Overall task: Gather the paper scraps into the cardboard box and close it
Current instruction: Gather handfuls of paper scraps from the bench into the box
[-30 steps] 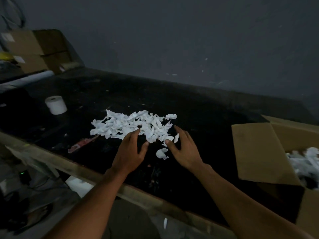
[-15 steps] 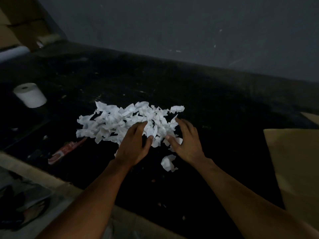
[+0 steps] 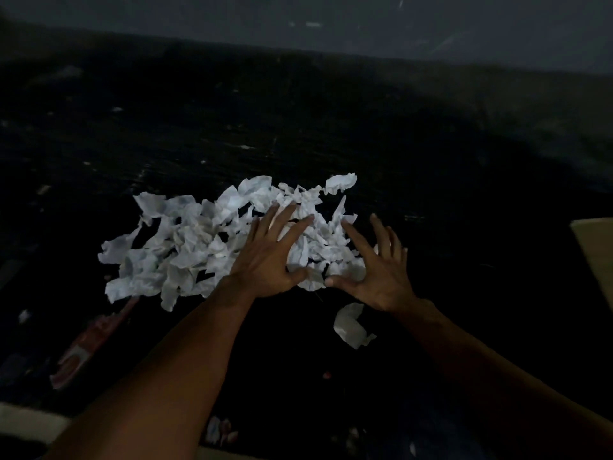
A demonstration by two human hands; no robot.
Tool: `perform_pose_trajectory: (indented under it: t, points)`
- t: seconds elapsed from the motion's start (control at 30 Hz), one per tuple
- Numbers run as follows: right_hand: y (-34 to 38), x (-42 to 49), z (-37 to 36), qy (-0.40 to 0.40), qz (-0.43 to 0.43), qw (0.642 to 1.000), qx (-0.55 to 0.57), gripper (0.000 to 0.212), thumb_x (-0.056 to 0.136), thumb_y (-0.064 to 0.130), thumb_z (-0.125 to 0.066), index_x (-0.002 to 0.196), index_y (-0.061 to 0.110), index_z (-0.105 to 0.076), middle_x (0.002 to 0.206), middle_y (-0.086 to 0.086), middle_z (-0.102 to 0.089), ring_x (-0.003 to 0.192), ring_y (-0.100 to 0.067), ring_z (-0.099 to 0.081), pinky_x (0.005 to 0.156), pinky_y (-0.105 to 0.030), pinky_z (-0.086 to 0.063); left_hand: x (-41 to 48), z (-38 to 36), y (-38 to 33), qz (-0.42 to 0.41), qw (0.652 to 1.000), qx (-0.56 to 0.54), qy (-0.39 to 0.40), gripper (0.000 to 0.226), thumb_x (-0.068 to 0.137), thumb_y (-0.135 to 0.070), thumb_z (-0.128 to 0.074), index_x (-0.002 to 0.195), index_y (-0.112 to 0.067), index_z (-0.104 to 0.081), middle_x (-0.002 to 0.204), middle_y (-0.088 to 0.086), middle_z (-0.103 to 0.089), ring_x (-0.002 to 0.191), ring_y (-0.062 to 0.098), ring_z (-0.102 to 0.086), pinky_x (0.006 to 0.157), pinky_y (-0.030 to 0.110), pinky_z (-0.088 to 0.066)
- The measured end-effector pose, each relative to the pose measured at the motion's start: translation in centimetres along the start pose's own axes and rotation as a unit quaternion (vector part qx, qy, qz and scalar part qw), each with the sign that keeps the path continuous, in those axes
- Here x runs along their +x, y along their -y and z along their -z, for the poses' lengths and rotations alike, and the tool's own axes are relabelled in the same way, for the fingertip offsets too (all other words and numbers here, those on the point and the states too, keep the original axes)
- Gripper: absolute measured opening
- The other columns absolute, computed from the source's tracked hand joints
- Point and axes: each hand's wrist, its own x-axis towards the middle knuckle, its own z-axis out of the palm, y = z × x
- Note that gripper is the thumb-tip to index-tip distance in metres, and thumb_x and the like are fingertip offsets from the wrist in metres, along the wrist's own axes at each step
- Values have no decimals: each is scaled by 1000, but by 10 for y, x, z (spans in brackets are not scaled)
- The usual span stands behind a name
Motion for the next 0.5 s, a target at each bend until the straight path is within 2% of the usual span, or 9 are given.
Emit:
perform_pose_trajectory:
  t: [0.07, 0.1, 0.17, 0.27, 0.33, 0.37, 0.43, 0.5]
  points:
    - [5, 13, -4, 30, -18, 999, -15, 107, 51, 96, -48, 135, 70, 12, 155, 10, 31, 144, -35, 21, 110, -70, 2, 11, -9, 17, -23, 998, 18, 59, 102, 73, -70, -61, 149, -44, 1, 159, -7, 14, 146, 23, 16, 113, 51, 3]
    - [7, 19, -8, 40, -30, 999, -20, 106, 51, 94, -50, 134, 70, 12, 155, 9, 33, 143, -35, 22, 110, -69, 3, 15, -16, 26, -31, 996, 15, 81, 101, 73, -70, -60, 149, -43, 1, 160, -7, 12, 146, 23, 14, 113, 50, 4]
    - [10, 30, -17, 48, -47, 998, -19, 101, 55, 92, -51, 133, 72, 11, 155, 8, 31, 143, -36, 23, 110, -69, 4, 18, -33, 40, -41, 993, -13, 106, 93, 78, -63, -59, 151, -38, -7, 161, -4, -3, 147, 23, 6, 117, 50, -3]
    - [10, 43, -35, 48, -55, 997, -26, 88, 63, 90, -46, 134, 73, 3, 158, 9, 25, 145, -35, 19, 111, -67, 5, 16, -52, 51, -49, 992, -100, 67, 72, 85, -48, -55, 147, -22, -30, 153, 1, -31, 146, 24, -11, 116, 48, -20]
    - [8, 51, -47, 15, -50, 998, -41, 79, 68, 89, -43, 138, 67, -14, 160, 10, 15, 146, -31, 13, 113, -65, 5, 16, -60, 55, -64, 991, -117, 24, 56, 89, -42, -56, 136, -13, -47, 143, 6, -44, 140, 28, -26, 112, 46, -27]
    - [6, 53, -52, -16, -38, 999, -35, 75, 70, 88, -43, 139, 61, -29, 162, 7, 6, 147, -31, 6, 114, -64, 0, 16, -62, 56, -70, 991, -118, 4, 50, 89, -40, -56, 129, -10, -52, 137, 9, -48, 135, 30, -33, 110, 45, -30]
    - [3, 56, -63, -95, 9, 995, 4, 67, 76, 80, -50, 127, 38, -59, 159, -5, -21, 145, -35, -19, 113, -63, -19, 17, -63, 59, -57, 989, -134, -22, 43, 89, -37, -56, 120, -7, -56, 131, 12, -50, 126, 31, -42, 105, 43, -37]
    - [0, 56, -78, -158, 38, 986, 48, 57, 80, 63, -61, 112, 17, -69, 148, -13, -40, 135, -37, -38, 105, -58, -37, 18, -62, 59, -41, 989, -139, -34, 42, 89, -34, -56, 121, -7, -55, 132, 14, -47, 122, 32, -44, 101, 41, -40]
